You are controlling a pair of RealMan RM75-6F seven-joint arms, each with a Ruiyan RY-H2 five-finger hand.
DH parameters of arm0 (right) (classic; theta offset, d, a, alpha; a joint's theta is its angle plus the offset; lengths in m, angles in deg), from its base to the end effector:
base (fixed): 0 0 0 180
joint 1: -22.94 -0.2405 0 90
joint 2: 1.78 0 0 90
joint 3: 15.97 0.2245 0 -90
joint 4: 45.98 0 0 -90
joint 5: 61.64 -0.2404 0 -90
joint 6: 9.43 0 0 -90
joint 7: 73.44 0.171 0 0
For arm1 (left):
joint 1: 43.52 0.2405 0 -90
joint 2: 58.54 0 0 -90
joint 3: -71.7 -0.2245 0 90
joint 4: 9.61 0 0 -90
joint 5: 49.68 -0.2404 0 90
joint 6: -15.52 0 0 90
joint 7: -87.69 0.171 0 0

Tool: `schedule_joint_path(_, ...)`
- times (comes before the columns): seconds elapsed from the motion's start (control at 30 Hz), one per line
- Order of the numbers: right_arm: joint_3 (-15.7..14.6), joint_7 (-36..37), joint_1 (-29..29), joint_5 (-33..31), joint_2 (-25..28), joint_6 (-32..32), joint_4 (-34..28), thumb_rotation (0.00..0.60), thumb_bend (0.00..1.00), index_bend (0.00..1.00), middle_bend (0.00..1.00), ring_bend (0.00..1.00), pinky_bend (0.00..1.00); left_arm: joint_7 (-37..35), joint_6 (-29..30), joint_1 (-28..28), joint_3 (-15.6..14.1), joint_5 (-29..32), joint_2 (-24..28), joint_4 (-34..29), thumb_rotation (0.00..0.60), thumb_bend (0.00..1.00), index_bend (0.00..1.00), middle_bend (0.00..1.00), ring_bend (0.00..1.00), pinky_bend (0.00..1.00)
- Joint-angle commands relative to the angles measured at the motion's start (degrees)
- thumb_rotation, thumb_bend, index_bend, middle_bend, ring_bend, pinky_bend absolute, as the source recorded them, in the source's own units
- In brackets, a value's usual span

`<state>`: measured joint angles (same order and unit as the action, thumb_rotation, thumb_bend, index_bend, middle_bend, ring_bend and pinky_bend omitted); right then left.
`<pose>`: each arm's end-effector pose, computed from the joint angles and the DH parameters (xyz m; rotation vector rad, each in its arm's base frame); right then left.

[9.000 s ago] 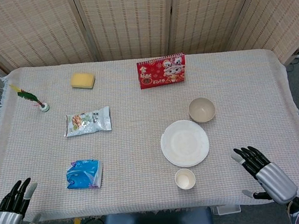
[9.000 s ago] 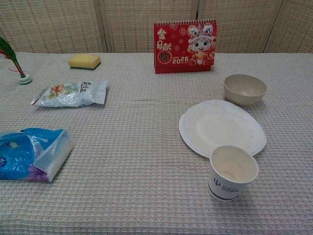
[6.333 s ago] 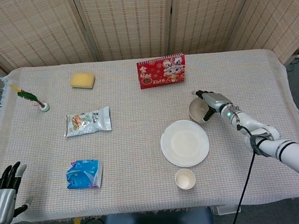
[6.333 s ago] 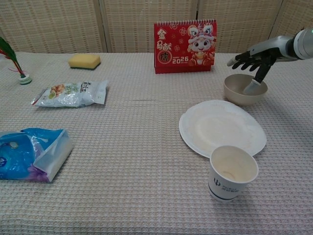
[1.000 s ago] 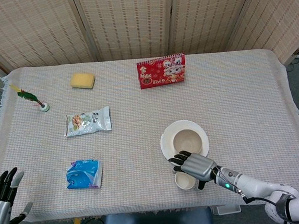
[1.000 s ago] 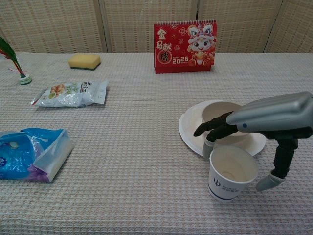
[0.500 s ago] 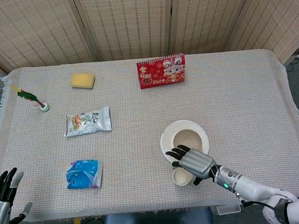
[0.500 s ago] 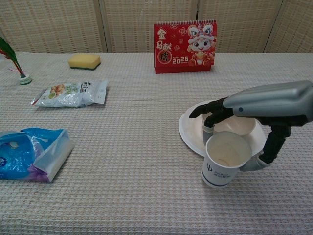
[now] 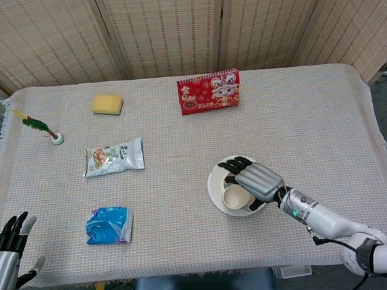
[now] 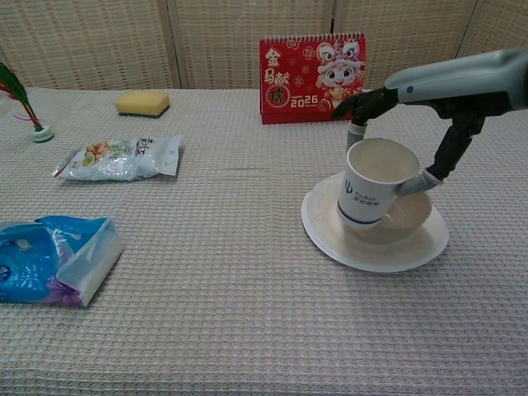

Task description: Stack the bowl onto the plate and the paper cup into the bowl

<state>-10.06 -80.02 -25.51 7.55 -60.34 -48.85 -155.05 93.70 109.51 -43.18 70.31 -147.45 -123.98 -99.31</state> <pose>-0.0970 -0.3183 0.0126 2.1976 -1.0152 0.7968 -0.2820 0.1618 0.1131 -1.4961 -0.7257 -0.9081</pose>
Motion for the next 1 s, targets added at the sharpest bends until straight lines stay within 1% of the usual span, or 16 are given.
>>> schedule_joint_path(0.03,0.65,0.72,-0.57,-0.61,-0.11,0.52,1.5,0.6,0.26,0.43,0.0,0.0,0.0,-0.13,-0.18,-0.08,0.14,0.4,0.03,0.05,0.6,0.28,0.0,0.07,0.01,0.28)
schedule_joint_path(0.2,0.01,1.3,-0.38,-0.8,-0.45,1.25,3.75,0.6,0.26,0.43,0.0,0.0,0.0,0.49,-0.19,0.01,-0.04,0.42,-0.14,0.05,0.6,0.28,0.0,0.07,0.01,0.28)
schedule_joint_path(0.43,-0.94,2.03,0.66,0.79,-0.72,0.8,5.89,0.6,0.26,0.43,0.0,0.0,0.0,1.76,-0.42,-0.05,-0.17,0.34,-0.6,-0.07,0.6,0.28,0.0,0.07,0.01,0.29)
schedule_joint_path(0.63,-1.68,2.85,0.95,1.43,-3.12,1.5,9.6,0.6,0.26,0.43,0.0,0.0,0.0,2.4,-0.5,-0.15,-0.35,-0.01,-0.82,-0.26,0.6,0.28,0.0,0.07,0.01,0.29)
schedule_joint_path(0.8,-1.53,3.79,0.34,1.45,-5.53,2.69,12.51,0.6,0.26,0.43,0.0,0.0,0.0,2.48,-0.62,-0.22,-0.39,0.04,-0.86,-0.32,0.6,0.28,0.0,0.07,0.01,0.28)
schedule_joint_path(1.0,-1.36,4.48,-0.24,1.72,-6.93,3.61,14.25,0.6,0.26,0.43,0.0,0.0,0.0,2.06,-0.76,-0.29,-0.14,0.71,-0.7,-0.32,0.6,0.28,0.0,0.07,0.01,0.28)
